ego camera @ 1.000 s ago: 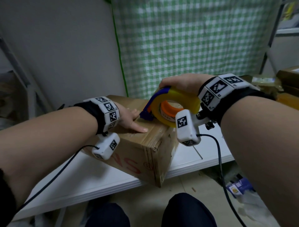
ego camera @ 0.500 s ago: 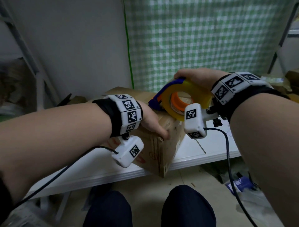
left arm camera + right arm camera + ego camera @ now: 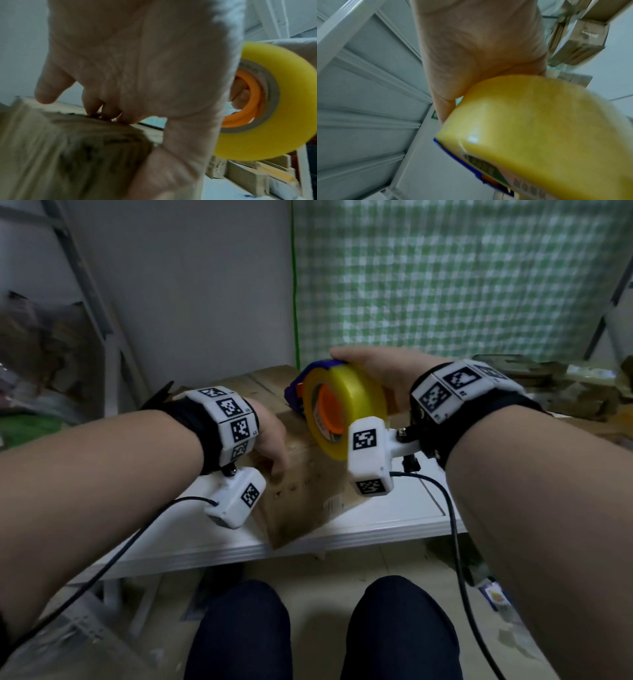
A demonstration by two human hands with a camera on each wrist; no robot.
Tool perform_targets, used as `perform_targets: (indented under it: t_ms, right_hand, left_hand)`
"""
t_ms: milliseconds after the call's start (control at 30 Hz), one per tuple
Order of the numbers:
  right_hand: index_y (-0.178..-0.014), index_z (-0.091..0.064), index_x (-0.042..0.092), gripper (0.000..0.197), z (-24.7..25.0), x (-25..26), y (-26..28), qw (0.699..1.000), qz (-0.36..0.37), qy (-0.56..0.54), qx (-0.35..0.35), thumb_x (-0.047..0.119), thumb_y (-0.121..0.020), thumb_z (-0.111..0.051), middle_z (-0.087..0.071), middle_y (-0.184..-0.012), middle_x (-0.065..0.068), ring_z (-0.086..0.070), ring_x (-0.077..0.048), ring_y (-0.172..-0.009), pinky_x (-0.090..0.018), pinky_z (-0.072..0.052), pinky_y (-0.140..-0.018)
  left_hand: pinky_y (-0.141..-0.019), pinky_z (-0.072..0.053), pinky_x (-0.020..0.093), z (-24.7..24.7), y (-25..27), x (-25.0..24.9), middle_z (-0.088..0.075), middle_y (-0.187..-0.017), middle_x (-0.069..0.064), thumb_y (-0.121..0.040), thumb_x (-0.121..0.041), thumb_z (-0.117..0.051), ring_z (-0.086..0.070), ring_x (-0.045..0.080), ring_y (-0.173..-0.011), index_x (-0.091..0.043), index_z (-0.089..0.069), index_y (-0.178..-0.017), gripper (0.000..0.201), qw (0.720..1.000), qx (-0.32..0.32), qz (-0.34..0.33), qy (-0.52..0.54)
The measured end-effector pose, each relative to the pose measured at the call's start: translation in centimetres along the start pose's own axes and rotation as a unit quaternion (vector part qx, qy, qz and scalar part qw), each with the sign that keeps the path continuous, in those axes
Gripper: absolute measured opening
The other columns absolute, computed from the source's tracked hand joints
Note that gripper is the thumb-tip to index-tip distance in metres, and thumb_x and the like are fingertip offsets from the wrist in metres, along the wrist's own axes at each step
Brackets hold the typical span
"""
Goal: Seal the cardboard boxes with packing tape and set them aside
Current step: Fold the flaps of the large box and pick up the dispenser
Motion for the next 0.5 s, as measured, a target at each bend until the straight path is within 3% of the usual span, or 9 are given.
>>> perform_targets:
  t_ms: [67,100,167,200,367,433,500]
  right_hand:
    - [-0.100,-0.067,0.016,0.043,-1.1,0.3,-0.1,1.000,0.012,-0.014,-0.015,0.056,-0.083,-0.061,-0.074,-0.096,-0.011,-0.070,-0.026,-0.076,-0.037,-0.059,-0.069]
    - [-0.099,-0.067,0.017,0.042,-1.4,0.5,-0.2,0.999,0.021,-0.020,-0.020,0.055,-0.084,-0.061,-0.073,-0.098,-0.011,-0.070,-0.027,-0.078,-0.038,-0.058,-0.072]
    - [-0.094,-0.065,0.019,0.035,-1.8,0.8,0.0,0.998,0.042,-0.026,-0.041,0.052,-0.086,-0.059,-0.072,-0.101,-0.011,-0.069,-0.027,-0.084,-0.041,-0.056,-0.081]
    - [-0.090,-0.064,0.020,0.031,-1.9,1.0,0.3,0.997,0.054,-0.025,-0.053,0.051,-0.087,-0.058,-0.071,-0.104,-0.011,-0.068,-0.028,-0.089,-0.042,-0.055,-0.085]
    - [-0.083,-0.060,0.019,0.028,-2.0,1.1,1.9,0.992,0.085,0.018,-0.090,0.045,-0.088,-0.054,-0.066,-0.110,-0.012,-0.062,-0.030,-0.101,-0.046,-0.048,-0.096]
    - [-0.091,-0.059,0.019,0.023,-2.4,0.5,2.8,0.992,0.088,0.062,-0.070,0.042,-0.089,-0.053,-0.061,-0.116,-0.009,-0.058,-0.026,-0.103,-0.044,-0.046,-0.100]
    - [-0.086,-0.059,0.021,0.021,-2.2,-0.3,3.8,0.989,0.092,0.099,-0.062,0.041,-0.091,-0.052,-0.061,-0.115,-0.011,-0.057,-0.027,-0.099,-0.042,-0.047,-0.096]
  left_hand:
    - [-0.076,-0.053,0.031,-0.7,-0.4,1.2,-0.052,-0.131,0.014,-0.076,-0.027,-0.071,-0.058,0.024,-0.102,-0.003,-0.040,-0.138,0.074,0.998,-0.027,0.020,0.062]
    - [-0.086,-0.052,0.034,-1.0,-0.6,1.6,-0.041,-0.142,0.015,-0.077,-0.033,-0.070,-0.054,0.027,-0.112,-0.003,-0.029,-0.145,0.085,0.994,-0.046,0.025,0.092]
    - [-0.110,-0.033,0.042,-1.6,-0.7,2.0,-0.009,-0.157,0.015,-0.078,-0.060,-0.063,-0.026,0.031,-0.139,-0.005,-0.005,-0.151,0.108,0.989,-0.069,0.020,0.127]
    - [-0.114,-0.025,0.044,-1.6,-0.7,2.0,-0.003,-0.158,0.015,-0.077,-0.069,-0.056,-0.017,0.032,-0.143,-0.005,-0.002,-0.151,0.111,0.988,-0.084,0.016,0.129]
    - [-0.104,-0.037,0.047,-1.3,-1.3,2.1,-0.028,-0.146,0.020,-0.076,-0.080,-0.038,-0.038,0.036,-0.128,-0.004,-0.022,-0.147,0.105,0.985,-0.141,0.024,0.094]
    - [-0.102,-0.039,0.046,-1.2,-1.4,2.1,-0.031,-0.143,0.020,-0.074,-0.083,-0.034,-0.040,0.036,-0.126,-0.004,-0.025,-0.145,0.107,0.985,-0.149,0.027,0.088]
    - [-0.103,-0.037,0.047,-1.1,-1.6,2.2,-0.031,-0.144,0.019,-0.073,-0.084,-0.033,-0.039,0.037,-0.126,-0.005,-0.026,-0.145,0.107,0.984,-0.153,0.034,0.086]
Point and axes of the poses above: each hand's wrist, its own y-axis away from the middle knuckle, its own z-axis out of the back of the hand, x = y × z, the point moved 10 cm from there along -y, towards the middle knuckle
